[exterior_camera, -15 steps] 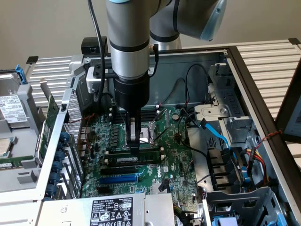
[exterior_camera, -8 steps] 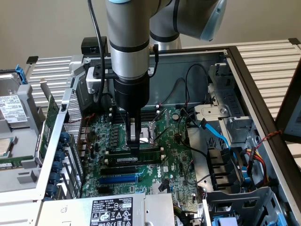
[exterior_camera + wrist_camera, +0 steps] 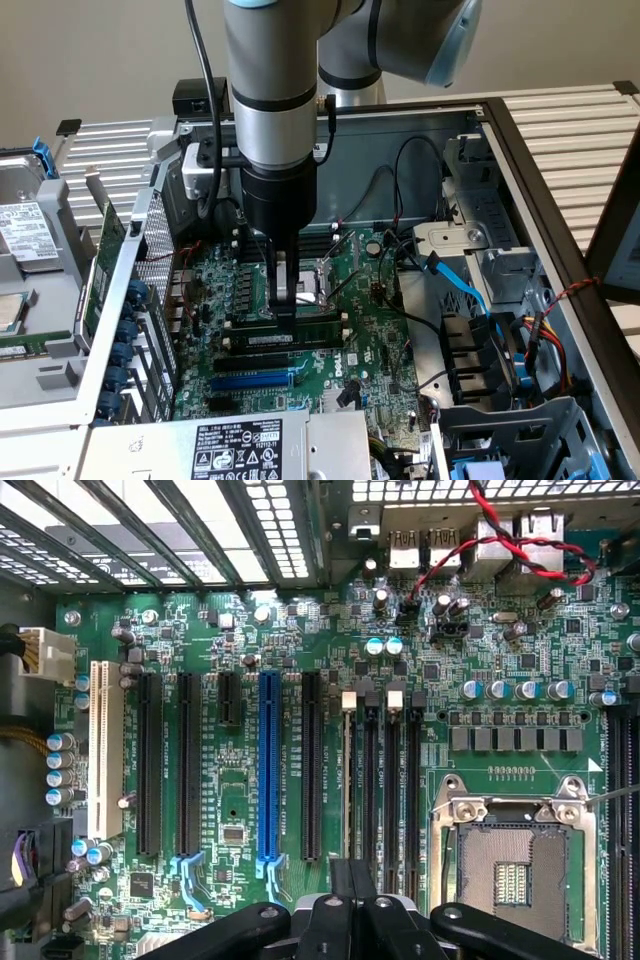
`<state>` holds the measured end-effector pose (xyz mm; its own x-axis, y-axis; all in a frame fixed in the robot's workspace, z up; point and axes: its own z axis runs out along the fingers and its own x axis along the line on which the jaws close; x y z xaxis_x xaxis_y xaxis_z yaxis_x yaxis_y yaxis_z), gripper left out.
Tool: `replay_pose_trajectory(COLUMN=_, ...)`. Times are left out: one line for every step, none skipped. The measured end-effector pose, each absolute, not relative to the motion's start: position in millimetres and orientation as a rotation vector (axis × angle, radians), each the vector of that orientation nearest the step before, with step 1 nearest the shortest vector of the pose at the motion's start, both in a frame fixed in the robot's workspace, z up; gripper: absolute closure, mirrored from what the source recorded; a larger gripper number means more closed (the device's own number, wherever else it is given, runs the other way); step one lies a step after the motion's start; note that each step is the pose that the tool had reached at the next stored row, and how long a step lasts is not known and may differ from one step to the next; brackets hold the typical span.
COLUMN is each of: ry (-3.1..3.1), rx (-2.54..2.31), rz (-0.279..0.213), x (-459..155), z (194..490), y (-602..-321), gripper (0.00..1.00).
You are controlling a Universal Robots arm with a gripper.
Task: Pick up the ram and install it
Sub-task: 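Press down the ram until it locks into place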
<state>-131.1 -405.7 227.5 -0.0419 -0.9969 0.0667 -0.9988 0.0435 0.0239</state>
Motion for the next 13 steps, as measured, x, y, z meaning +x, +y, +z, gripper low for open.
replay_pose_trajectory(ry=-2.222, rx=2.128, rz=0.045, x=-131.1, z=227.4, y=-405.7, gripper=0.89)
replay_pose_trajectory(ry=-2.222, rx=2.129, rz=0.045, x=-131.1, z=227.3, y=-405.7, gripper=0.89)
replay_pose_trajectory(ry=-2.222, rx=2.129, rz=0.045, x=-131.1, z=227.0, y=-405.6, gripper=0.89)
replay_pose_trajectory(ry=-2.223, rx=2.129, rz=0.045, x=-131.1, z=226.9, y=-405.6, gripper=0.89)
replay_pose_trajectory(ry=-2.223, rx=2.129, rz=0.046, x=-131.1, z=226.9, y=-405.6, gripper=0.89)
replay_pose_trajectory(ry=-2.223, rx=2.129, rz=0.046, x=-131.1, z=226.9, y=-405.6, gripper=0.89)
replay_pose_trajectory(ry=-2.223, rx=2.13, rz=0.046, x=-131.1, z=226.9, y=-405.7, gripper=0.89)
replay_pose_trajectory(ry=-2.223, rx=2.13, rz=0.046, x=-131.1, z=226.9, y=-405.7, gripper=0.89)
replay_pose_trajectory(ry=-2.223, rx=2.13, rz=0.047, x=-131.1, z=226.9, y=-405.7, gripper=0.89)
replay_pose_trajectory(ry=-2.223, rx=2.13, rz=0.048, x=-131.1, z=226.9, y=-405.7, gripper=0.89)
replay_pose_trajectory(ry=-2.223, rx=2.13, rz=0.048, x=-131.1, z=226.9, y=-405.7, gripper=0.89)
replay_pose_trajectory(ry=-2.224, rx=2.13, rz=0.048, x=-131.1, z=226.9, y=-405.7, gripper=0.89)
replay_pose_trajectory(ry=-2.224, rx=2.131, rz=0.049, x=-131.1, z=226.9, y=-405.7, gripper=0.89)
